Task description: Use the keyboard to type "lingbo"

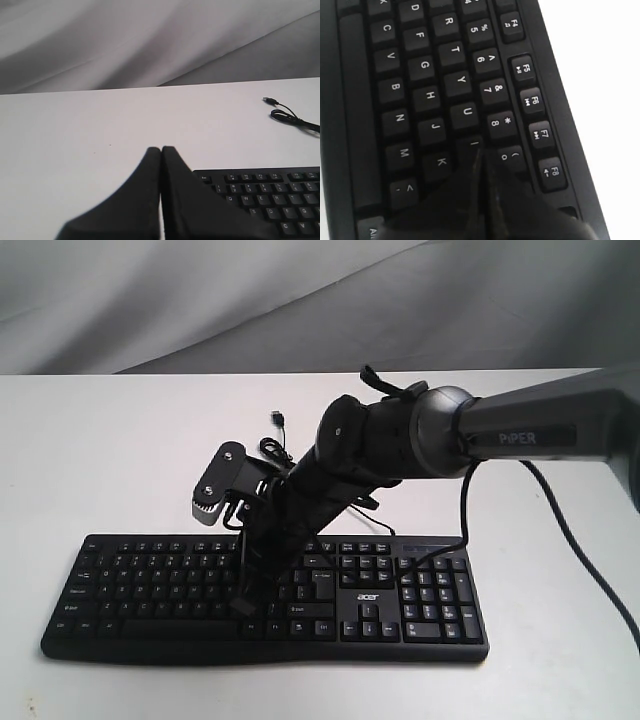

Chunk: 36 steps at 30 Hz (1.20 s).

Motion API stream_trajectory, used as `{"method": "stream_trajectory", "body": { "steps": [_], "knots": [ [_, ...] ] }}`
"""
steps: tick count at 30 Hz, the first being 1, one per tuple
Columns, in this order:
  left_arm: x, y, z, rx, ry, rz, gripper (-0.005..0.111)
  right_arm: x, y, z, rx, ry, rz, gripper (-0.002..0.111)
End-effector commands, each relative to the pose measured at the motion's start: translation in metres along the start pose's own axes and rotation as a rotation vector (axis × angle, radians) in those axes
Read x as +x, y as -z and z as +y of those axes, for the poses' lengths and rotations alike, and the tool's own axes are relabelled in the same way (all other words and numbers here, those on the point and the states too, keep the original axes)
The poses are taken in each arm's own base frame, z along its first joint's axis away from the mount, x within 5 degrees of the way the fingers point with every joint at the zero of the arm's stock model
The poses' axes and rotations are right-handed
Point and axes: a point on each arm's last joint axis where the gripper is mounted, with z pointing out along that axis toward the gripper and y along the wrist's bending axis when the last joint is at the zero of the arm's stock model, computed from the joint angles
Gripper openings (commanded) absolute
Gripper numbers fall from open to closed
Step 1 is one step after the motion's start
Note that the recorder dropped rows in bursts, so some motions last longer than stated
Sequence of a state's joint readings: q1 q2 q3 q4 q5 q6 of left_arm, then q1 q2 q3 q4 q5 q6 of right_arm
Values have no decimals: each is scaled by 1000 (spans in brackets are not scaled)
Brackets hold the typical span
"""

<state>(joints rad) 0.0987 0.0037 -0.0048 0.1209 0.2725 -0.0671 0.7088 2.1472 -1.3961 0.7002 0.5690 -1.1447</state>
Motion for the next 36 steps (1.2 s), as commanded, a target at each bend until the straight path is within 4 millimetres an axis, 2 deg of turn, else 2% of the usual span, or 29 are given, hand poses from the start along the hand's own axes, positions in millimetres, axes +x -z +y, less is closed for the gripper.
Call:
{"method": "stream_trajectory", "body": {
  "steps": [1, 4, 7, 14, 19, 22, 24, 25, 27, 33, 35, 36],
  "knots": [
    [1, 0, 0, 1, 6, -6, 1, 1, 2, 1, -12, -4, 3, 0],
    [1, 0, 0, 1, 6, -6, 1, 5, -5, 0, -18, -6, 19, 0],
    [1, 0, 0, 1, 6, -6, 1, 2, 1, 1, -18, 3, 13, 0],
    [1, 0, 0, 1, 6, -6, 1, -27, 63, 10, 47, 79, -71, 0],
    [1, 0, 0, 1, 6, -6, 1, -60, 149, 24, 200, 99, -278, 0],
    [1, 0, 0, 1, 6, -6, 1, -72, 203, 39, 285, 138, -400, 0],
    [1, 0, 0, 1, 6, -6, 1, -75, 232, 48, 323, 146, -465, 0],
    [1, 0, 0, 1, 6, -6, 1, -75, 255, 58, 337, 140, -514, 0],
    [1, 0, 0, 1, 6, -6, 1, -75, 285, 72, 371, 166, -578, 0],
    [1, 0, 0, 1, 6, -6, 1, -68, 343, 100, 448, 206, -720, 0],
    [1, 0, 0, 1, 6, -6, 1, -66, 368, 107, 544, 220, -813, 0],
    [1, 0, 0, 1, 6, -6, 1, -66, 387, 109, 603, 142, -928, 0]
  ]
}}
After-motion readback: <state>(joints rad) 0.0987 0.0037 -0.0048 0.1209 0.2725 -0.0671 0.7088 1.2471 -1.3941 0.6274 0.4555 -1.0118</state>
